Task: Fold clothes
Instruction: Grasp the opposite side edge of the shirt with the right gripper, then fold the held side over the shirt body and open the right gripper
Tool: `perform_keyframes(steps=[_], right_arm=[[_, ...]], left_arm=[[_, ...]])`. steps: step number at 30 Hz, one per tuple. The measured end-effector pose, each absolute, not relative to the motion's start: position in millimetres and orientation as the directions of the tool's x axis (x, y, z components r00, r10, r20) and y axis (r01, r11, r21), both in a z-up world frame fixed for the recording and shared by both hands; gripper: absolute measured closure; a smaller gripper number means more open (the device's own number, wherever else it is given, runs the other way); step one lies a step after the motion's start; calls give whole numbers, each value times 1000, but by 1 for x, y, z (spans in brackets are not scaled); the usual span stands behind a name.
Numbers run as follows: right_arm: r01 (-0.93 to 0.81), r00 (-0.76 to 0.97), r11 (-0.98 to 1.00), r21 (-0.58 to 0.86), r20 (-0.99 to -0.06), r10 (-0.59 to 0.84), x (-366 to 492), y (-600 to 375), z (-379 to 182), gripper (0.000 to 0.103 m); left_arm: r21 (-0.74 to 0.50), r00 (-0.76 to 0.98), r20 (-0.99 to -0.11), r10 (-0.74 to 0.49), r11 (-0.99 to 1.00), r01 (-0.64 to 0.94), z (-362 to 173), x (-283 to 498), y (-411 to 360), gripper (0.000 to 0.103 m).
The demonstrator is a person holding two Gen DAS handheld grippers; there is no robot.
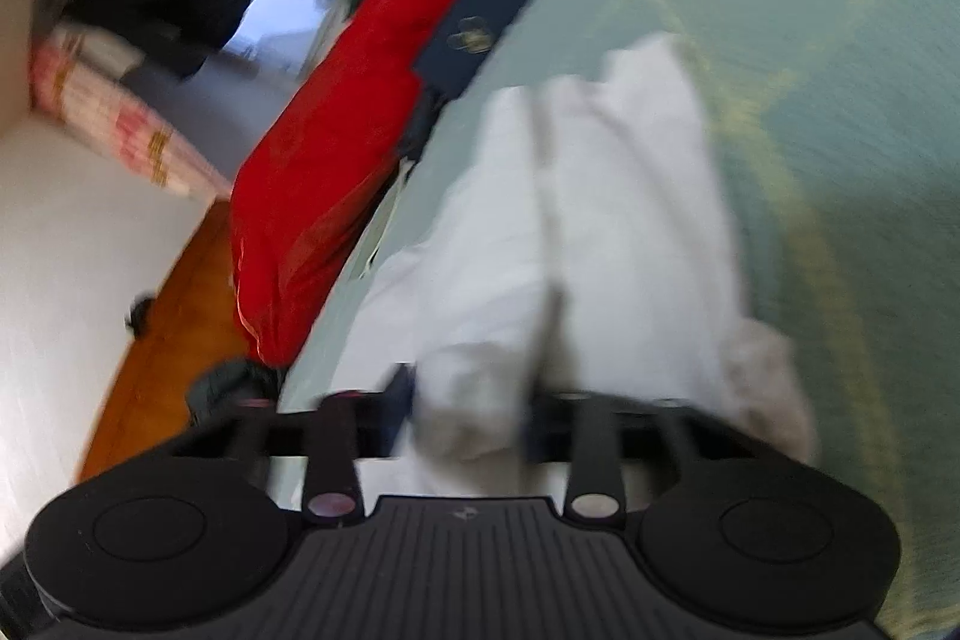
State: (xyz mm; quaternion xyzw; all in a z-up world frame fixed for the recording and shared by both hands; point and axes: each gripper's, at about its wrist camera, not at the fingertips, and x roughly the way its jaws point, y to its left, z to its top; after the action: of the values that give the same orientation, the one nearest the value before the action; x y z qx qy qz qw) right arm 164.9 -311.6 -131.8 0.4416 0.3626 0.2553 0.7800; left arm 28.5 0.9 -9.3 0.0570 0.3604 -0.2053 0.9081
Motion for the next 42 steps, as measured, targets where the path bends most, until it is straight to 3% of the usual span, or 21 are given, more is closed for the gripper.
perform_keyframes(steps=[8, 14, 20, 22, 29, 33, 38, 39, 42], right_arm=[[-111, 641, 590, 800, -396, 657, 159, -295, -109, 79], [-217, 670, 648, 730, -371, 643, 153, -302, -62, 81], [-262, 686, 737, 624, -417, 597, 149, -321, -32, 81], [-253, 688, 764, 593, -446, 573, 150, -329, -29, 81], [-143, 604, 766, 627, -558, 569, 160, -349, -76, 80], [-124, 618, 735, 667, -528, 583, 155, -358, -87, 78], [-147, 652, 790, 595, -542, 531, 134, -363, -67, 49], [-149, 665, 813, 562, -552, 503, 127, -362, -61, 34], [-170, 698, 862, 478, -559, 448, 104, -358, -41, 28]], left_arm=[[3, 645, -695, -319, 895, 446, -8, 17, -1, 16], [-11, 601, -715, -357, 865, 502, -22, 22, -21, 16], [56, 615, -710, -344, 843, 536, -35, 35, -48, 16], [28, 599, -714, -364, 839, 543, -35, 41, -51, 16], [-32, 560, -722, -407, 827, 561, -38, 43, -49, 16], [-25, 553, -733, -396, 828, 560, -40, 45, -49, 16], [-19, 559, -729, -396, 827, 562, -45, 46, -51, 16], [1, 571, -724, -387, 828, 561, -48, 45, -52, 16], [86, 631, -689, -357, 824, 560, -56, 39, -58, 16]])
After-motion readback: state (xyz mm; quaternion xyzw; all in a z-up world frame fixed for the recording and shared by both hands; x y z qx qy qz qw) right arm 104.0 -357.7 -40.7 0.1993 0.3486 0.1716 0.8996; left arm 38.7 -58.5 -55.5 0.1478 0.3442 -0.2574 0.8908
